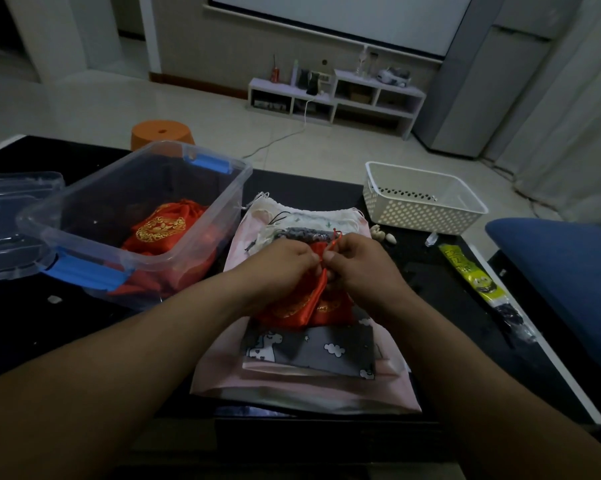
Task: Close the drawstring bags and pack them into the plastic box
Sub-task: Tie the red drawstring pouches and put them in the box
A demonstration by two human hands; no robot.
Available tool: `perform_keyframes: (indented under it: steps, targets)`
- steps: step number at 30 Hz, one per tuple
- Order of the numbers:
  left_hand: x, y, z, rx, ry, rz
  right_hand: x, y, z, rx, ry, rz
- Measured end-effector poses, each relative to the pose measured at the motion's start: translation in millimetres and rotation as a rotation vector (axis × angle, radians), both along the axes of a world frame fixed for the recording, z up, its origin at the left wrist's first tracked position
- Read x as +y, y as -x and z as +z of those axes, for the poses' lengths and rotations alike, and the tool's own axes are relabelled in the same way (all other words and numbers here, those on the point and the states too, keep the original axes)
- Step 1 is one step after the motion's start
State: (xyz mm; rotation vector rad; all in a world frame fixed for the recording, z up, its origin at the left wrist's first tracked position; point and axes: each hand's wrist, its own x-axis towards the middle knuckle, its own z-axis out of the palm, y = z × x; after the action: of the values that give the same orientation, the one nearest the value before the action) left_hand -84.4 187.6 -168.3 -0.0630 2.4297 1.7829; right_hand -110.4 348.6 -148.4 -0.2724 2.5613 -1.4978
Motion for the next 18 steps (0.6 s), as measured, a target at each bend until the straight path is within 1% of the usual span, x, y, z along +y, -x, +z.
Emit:
perform_keyframes:
  steps: [2,4,9,12,13,18]
  targets:
    - [3,-2,0,-0.034,-0.06,0.01,0,0,0,0.053,-0.042,-0.02]
    - [3,-2,0,-0.024,-0.069,0.014,-1,0,1,0.077,-0.056,-0.022]
    - [-8,2,4,0.008,0.03,-0.076,1,0,2,0.086,-0.063,-0.001]
    - [-13,4,7,0.095,0.205,-0.131,4,-1,2,0.081,-0.055,0.018]
    - [-13,4,5,0.117,0.236,-0.132,4,-2,3,0.083,-0.048,0.021]
    - [-12,5,-2,0.216,0.251,-0.101,5,-5,7,0.088,-0.01,0.029]
